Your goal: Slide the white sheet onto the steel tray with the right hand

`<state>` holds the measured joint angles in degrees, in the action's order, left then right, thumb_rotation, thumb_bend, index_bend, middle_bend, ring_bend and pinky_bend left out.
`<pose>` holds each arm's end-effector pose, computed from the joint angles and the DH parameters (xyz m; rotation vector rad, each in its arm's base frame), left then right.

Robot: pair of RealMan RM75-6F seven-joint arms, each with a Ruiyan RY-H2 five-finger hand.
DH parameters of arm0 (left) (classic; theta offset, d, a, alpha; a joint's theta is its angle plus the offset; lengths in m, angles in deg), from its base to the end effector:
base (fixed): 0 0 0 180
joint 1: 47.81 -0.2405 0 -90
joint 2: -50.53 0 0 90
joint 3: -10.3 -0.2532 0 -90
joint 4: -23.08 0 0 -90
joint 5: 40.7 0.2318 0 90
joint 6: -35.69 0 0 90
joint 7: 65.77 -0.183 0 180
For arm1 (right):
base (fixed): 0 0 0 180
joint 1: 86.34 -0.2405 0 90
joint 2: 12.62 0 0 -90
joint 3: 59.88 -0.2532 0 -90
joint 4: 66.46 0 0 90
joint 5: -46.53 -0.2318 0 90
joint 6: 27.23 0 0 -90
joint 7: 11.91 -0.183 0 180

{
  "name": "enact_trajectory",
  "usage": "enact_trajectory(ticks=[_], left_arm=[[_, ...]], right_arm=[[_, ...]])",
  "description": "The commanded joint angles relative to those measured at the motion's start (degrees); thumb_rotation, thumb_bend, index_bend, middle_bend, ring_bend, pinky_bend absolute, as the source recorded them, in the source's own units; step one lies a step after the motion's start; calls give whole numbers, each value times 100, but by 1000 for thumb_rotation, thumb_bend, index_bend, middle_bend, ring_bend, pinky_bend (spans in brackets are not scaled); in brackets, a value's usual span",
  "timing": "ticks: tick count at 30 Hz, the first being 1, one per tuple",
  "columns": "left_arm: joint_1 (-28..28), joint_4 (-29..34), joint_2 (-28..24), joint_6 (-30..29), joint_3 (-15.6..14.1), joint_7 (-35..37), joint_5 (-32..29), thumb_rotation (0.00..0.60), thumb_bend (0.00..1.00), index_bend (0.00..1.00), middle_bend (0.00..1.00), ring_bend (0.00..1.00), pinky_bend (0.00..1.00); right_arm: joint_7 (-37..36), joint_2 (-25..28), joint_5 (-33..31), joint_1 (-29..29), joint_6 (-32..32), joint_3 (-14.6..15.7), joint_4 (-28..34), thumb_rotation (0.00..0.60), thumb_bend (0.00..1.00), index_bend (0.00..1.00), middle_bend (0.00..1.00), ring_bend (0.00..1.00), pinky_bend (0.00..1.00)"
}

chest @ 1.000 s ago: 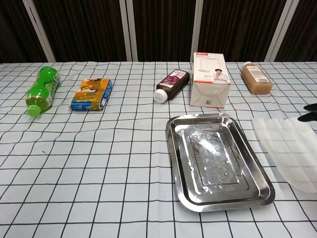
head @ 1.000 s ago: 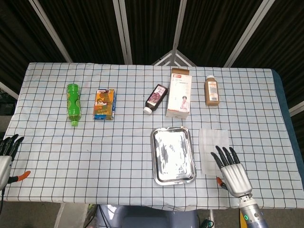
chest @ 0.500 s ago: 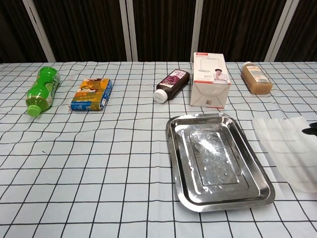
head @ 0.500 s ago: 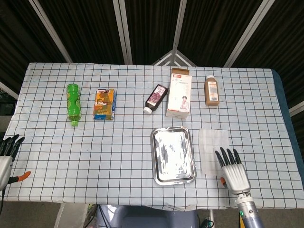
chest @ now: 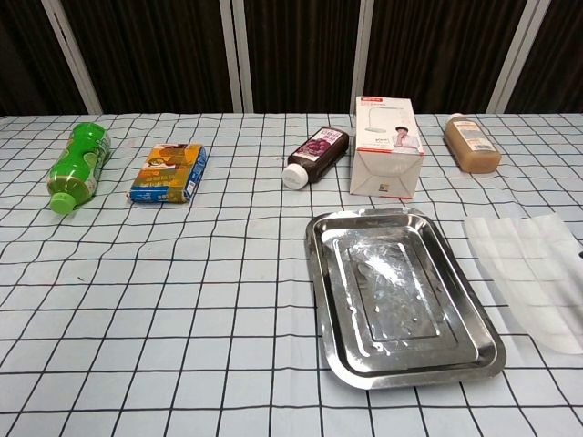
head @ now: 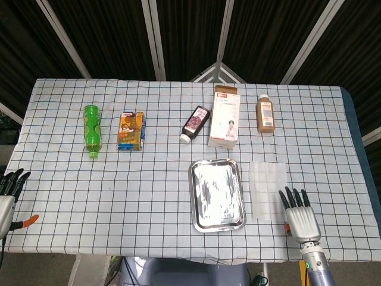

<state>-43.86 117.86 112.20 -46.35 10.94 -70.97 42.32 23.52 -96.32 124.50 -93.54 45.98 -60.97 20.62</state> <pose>-0.3314 0.2061 0.1355 -1.4143 -0.9318 -0.7436 -0.3082 -0.2170 -0.0036 1.6435 -0.8141 0.4739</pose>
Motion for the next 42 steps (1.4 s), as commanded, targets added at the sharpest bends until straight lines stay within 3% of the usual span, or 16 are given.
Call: enact_trajectory(ticks=[1,20,26,34,38,42], left_arm=[[-4,0,-4,-8,3,15,-2,600,0,0,0,0,0],[-2,10,-13,3,7,38,-14,600,0,0,0,0,0],[-1,10,-14,9,10,41,-24,600,0,0,0,0,0],[-3,15,-18,9,13,50,-33,600,0,0,0,0,0],[4,19,-15,24,17,42,-48,600,0,0,0,0,0],[2,20,-14,22,19,44,-50,600,0,0,0,0,0]], right_arm=[[12,-30,-61,-13,-36,-2,-61,600,304,0,0,0,0],[95,-191,-373,-132,-81,-82,-364,600,353,0,0,0,0],[-71,-253,-215,-166,10,-62,-459,600,431,0,0,0,0],[-412,-341,-78,-223,-6,-42,-603,600,438,4,0,0,0],[-782,-388,194,-239,131,-13,-716,600,437,160,18,0,0],[-1081,-447,359,-237,246,-3,-829,600,437,403,137,7,0]])
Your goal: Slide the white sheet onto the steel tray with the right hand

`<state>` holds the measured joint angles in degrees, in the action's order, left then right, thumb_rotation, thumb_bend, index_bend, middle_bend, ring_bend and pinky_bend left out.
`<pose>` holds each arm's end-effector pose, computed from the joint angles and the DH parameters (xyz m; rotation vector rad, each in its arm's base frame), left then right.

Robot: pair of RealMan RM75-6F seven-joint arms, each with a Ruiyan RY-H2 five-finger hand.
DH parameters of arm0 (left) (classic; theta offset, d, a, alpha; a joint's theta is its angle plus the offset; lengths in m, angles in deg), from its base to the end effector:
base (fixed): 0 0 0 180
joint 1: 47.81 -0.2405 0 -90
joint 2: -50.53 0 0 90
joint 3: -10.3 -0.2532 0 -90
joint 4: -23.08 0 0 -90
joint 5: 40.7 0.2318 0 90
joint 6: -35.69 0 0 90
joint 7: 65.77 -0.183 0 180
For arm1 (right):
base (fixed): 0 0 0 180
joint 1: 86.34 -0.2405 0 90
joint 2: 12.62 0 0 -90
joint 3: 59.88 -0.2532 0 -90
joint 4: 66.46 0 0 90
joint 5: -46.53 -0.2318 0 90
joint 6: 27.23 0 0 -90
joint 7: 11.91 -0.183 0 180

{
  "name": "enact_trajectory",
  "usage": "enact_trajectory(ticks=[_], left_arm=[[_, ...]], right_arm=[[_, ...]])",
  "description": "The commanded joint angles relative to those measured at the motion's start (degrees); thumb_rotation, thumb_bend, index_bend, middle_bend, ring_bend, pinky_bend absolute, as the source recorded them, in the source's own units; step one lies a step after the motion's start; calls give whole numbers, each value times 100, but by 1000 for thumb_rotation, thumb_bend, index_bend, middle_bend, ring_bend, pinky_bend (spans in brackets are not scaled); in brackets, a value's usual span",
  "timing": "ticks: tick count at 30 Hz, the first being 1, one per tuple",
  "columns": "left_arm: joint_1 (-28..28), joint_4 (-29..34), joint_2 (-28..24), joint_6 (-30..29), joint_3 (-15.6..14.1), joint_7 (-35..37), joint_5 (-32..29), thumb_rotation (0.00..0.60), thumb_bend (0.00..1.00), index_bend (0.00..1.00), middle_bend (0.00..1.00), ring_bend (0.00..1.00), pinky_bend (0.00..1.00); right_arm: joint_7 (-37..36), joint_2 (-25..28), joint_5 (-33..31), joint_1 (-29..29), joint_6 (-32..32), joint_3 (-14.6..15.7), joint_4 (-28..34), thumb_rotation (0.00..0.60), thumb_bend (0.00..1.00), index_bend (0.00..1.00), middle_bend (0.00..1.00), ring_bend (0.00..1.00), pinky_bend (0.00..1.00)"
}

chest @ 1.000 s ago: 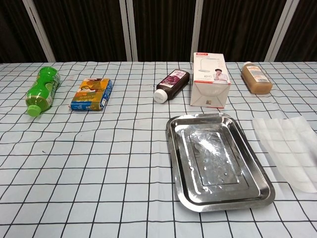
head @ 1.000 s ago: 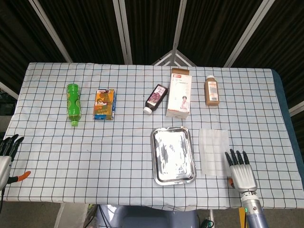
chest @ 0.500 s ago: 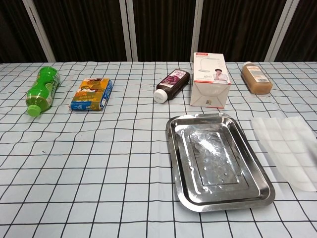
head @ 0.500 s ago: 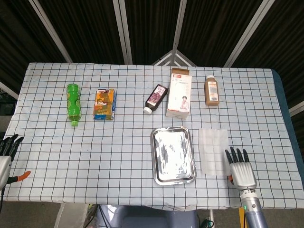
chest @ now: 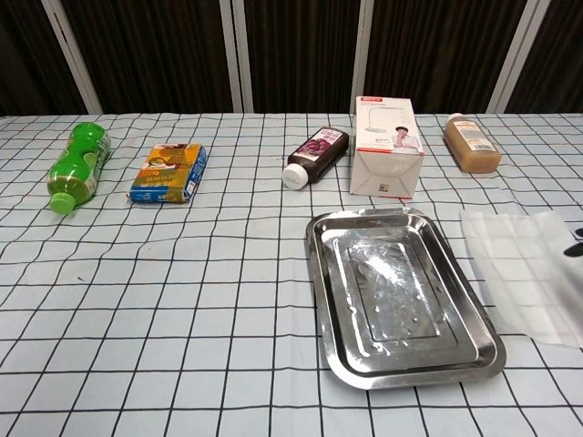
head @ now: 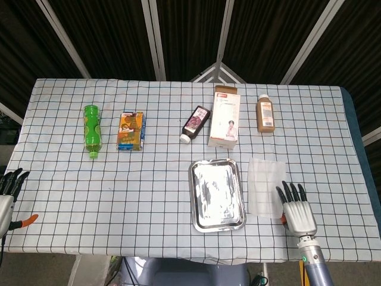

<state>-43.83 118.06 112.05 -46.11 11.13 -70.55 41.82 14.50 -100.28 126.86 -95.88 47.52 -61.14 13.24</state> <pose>-0.3322 0.2069 0.1364 -1.4048 -0.9423 -0.7457 -0.3085 -0.2343 -0.0119 1.6133 -0.8259 0.6014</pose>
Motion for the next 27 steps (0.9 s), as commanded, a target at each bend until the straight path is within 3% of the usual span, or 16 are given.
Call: enact_trajectory(ticks=[1,4,10,27], left_arm=[[-2,-1,0,-3,0,4,-2,600,0,0,0,0,0],[-4,5,-4,-1,5,17,-16,600,0,0,0,0,0],[-2,8,-5,6,3,15,-18,600,0,0,0,0,0],[9,22,-15,37,5,32,-35,600,0,0,0,0,0]], right_arm=[[-243,-65,165,-4,124,15,-114,600,437,454,167,15,0],[-459,-119,366,-6,263,45,-245,600,437,543,211,36,0],[-705,-174,542,-2,381,79,-400,600,437,620,227,49,0],[-935,20,867,-40,681,17,-23,600,464,651,228,59,0]])
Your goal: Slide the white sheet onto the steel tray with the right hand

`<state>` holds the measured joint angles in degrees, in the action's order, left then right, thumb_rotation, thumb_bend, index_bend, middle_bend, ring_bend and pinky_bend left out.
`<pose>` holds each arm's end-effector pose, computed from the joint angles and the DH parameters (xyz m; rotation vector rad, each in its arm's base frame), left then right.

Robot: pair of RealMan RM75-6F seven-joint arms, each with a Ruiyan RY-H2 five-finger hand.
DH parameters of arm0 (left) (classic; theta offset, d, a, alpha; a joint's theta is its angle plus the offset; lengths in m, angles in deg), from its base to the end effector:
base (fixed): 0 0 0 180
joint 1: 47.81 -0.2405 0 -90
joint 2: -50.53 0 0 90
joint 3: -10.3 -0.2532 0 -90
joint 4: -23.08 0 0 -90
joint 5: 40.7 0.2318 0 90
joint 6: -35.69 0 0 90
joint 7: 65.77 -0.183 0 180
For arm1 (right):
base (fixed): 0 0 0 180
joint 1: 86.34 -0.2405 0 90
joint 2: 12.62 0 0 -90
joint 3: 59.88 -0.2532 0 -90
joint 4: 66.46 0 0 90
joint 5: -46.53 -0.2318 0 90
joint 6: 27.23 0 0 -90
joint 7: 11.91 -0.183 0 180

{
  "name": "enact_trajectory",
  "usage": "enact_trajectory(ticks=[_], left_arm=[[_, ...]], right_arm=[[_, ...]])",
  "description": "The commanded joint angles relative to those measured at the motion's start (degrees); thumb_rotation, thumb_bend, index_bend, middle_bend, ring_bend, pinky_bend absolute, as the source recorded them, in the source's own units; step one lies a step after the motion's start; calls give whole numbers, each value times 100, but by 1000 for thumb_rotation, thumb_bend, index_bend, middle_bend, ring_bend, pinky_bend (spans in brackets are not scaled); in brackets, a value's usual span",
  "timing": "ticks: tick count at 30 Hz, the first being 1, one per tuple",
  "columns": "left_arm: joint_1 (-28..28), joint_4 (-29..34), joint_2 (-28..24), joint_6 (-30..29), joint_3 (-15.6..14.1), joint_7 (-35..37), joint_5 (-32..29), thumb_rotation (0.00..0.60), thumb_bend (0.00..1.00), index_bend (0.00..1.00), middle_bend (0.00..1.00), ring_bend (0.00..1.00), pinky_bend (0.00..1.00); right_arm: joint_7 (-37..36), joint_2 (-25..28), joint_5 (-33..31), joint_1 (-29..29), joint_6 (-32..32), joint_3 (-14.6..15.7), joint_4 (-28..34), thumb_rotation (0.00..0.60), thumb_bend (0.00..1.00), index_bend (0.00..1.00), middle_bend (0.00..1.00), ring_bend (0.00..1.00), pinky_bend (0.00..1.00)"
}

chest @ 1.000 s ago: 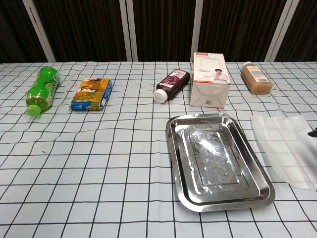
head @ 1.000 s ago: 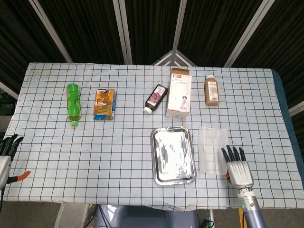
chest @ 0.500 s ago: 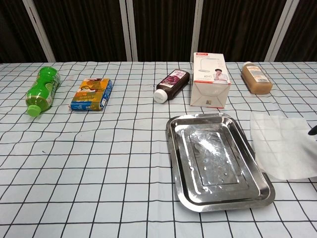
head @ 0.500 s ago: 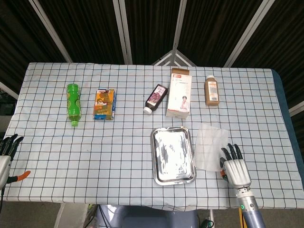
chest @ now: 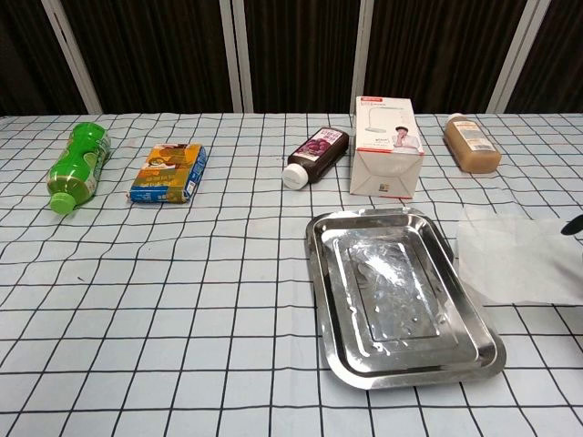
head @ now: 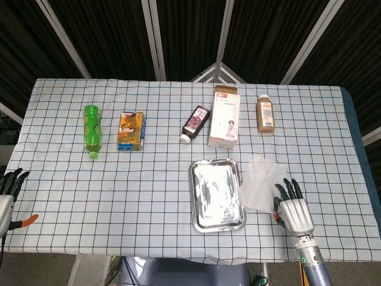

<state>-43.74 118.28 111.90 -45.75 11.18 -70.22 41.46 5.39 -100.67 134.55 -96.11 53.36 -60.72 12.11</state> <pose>-0.3327 0.2074 0.1364 -1.4008 -0.9535 -0.7459 -0.2837 -0.2357 -0.0014 1.5903 -0.8023 0.8331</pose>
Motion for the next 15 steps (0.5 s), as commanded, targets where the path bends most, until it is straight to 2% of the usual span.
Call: enact_trajectory(ticks=[1,8,15], left_arm=[[0,-1,0,0,0,-2,1,600,0,0,0,0,0],[0,1,1,-2,-2,-1,5,600,0,0,0,0,0],[-2,2,5,-11,-4,-19,9,600,0,0,0,0,0]], right_arm=[[-40,81,152,-24,150,-36,132,600,466,651,228,60,0],[-260,361,841,-102,771,-131,733,600,470,651,236,67,0],[-305,586,1748,-150,1247,11,1323,600,470,651,242,76,0]])
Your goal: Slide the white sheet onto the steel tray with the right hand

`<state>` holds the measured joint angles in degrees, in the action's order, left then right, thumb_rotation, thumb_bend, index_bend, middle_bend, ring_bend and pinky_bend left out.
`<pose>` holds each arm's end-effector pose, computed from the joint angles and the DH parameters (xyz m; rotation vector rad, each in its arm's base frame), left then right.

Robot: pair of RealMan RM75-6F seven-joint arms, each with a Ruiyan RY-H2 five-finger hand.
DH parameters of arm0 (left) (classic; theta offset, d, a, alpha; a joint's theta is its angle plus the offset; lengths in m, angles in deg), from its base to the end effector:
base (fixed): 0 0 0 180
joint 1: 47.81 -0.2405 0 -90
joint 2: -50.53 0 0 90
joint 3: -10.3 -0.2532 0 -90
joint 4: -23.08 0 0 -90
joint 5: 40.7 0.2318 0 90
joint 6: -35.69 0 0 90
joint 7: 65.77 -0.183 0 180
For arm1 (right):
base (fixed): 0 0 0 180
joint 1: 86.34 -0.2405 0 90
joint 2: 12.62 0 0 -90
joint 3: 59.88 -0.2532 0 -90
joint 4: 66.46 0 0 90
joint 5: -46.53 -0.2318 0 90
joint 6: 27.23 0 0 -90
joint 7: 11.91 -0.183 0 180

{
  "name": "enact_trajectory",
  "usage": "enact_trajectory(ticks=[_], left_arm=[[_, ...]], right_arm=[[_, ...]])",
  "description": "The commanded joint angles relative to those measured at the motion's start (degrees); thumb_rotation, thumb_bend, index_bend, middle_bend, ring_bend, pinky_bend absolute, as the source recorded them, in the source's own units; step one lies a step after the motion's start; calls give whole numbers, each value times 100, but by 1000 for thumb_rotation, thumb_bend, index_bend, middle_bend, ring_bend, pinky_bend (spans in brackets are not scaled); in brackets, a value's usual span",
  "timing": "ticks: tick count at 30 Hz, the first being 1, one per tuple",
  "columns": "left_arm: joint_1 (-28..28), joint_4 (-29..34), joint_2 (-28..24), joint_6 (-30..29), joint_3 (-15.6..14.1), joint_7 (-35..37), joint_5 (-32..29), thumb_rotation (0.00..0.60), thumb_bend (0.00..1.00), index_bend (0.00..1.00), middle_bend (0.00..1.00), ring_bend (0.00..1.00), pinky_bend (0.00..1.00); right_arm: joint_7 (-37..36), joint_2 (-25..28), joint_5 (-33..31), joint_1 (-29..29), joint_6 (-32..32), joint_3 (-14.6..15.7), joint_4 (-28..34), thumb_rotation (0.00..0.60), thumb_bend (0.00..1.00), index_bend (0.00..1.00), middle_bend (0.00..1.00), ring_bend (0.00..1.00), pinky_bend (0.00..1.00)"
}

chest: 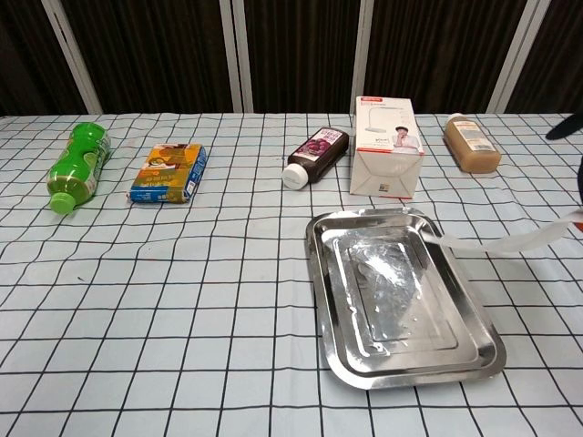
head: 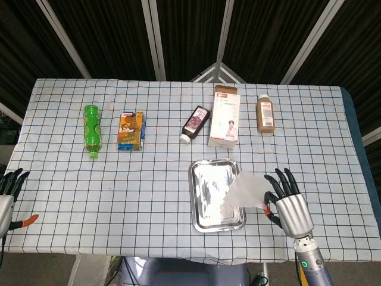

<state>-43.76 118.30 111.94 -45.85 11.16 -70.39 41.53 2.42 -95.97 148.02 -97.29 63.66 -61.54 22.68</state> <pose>-0.3323 0.2072 0.1363 -1.4019 -0.9507 -0.7456 -0.2049 -0.2290 0.0433 1.5630 -0.6527 1.2256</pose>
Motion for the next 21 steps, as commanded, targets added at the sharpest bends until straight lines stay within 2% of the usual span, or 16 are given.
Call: enact_trajectory(ticks=[1,6,12,21], left_arm=[[-1,0,1,-2,-3,-4,6,600,0,0,0,0,0],[-1,1,2,-5,-4,-4,10,600,0,0,0,0,0],[7,-7,-4,10,-4,23,15,600,0,0,0,0,0],[19,-23,-15,31,-9,79,32,600,0,0,0,0,0]], right_arm=[[27,124,495,-35,235,124,316,600,470,651,242,76,0],[217,68,775,-73,192,203,563,600,470,651,242,76,0],[379,-99,789,-121,-36,235,812,600,470,651,243,76,0],[352,-254,725,-67,-317,485,421,600,471,663,259,84,0]])
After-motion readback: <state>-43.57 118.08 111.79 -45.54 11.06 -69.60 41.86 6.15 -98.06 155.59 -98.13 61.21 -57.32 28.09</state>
